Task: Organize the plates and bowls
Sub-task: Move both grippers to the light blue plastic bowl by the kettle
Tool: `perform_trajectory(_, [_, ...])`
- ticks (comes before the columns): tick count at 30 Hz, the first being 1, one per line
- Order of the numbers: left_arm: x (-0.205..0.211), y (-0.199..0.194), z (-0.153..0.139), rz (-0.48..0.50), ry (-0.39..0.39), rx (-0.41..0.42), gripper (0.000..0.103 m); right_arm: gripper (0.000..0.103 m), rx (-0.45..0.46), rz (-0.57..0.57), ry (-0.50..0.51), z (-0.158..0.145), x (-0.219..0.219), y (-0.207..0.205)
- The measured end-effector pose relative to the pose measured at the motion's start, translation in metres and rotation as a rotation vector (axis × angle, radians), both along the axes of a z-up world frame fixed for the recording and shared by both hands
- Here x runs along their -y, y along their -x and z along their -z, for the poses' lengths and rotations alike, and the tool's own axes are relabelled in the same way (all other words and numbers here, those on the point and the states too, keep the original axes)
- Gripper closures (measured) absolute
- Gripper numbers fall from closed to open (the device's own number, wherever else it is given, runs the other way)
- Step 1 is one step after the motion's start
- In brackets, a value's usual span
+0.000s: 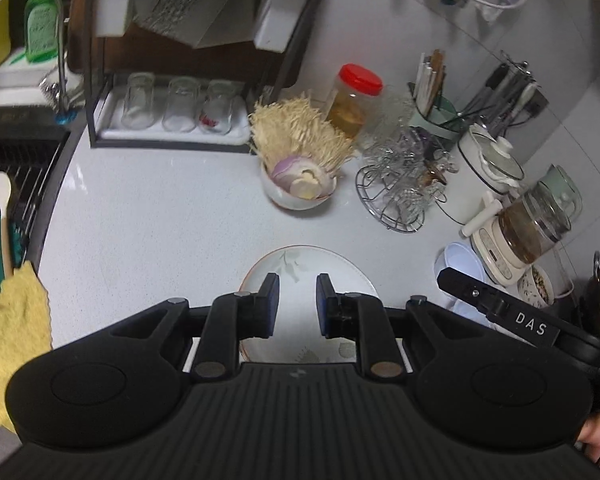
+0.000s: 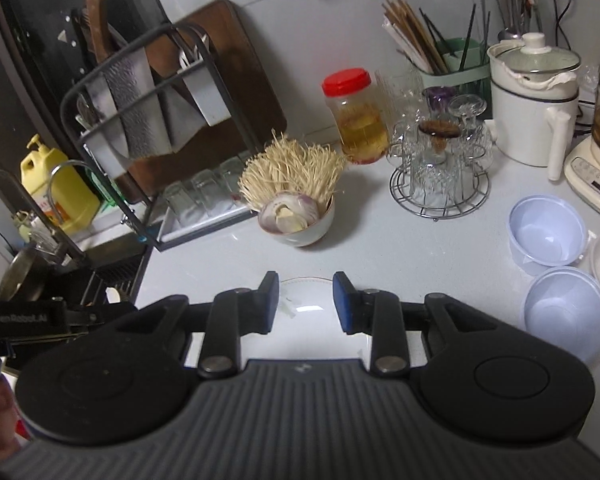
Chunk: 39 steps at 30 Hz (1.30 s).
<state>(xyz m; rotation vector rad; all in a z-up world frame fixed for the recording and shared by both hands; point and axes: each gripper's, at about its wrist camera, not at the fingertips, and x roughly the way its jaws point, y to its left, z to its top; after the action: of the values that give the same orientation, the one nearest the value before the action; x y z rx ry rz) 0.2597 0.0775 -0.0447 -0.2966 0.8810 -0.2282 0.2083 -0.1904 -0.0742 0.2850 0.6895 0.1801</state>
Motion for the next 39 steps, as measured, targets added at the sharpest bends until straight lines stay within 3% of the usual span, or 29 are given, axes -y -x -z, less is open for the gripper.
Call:
perform_trajectory(11, [0.028,0.033,-0.009,0.046,0.0,0.036,0.082,0.07,0.061,0.011,0.018,-0.02,0.013,0.044])
perform_trajectory(19, [0.059,0.049,-0.005,0.085,-0.009,0.047,0.082,0.07,0.073,0.04,0.043,-0.016,0.034,0.067])
perform_trajectory(39, [0.121,0.055,0.003,0.285,0.005,0.071,0.082,0.07,0.075,0.24,0.055,-0.011,0.081,0.117])
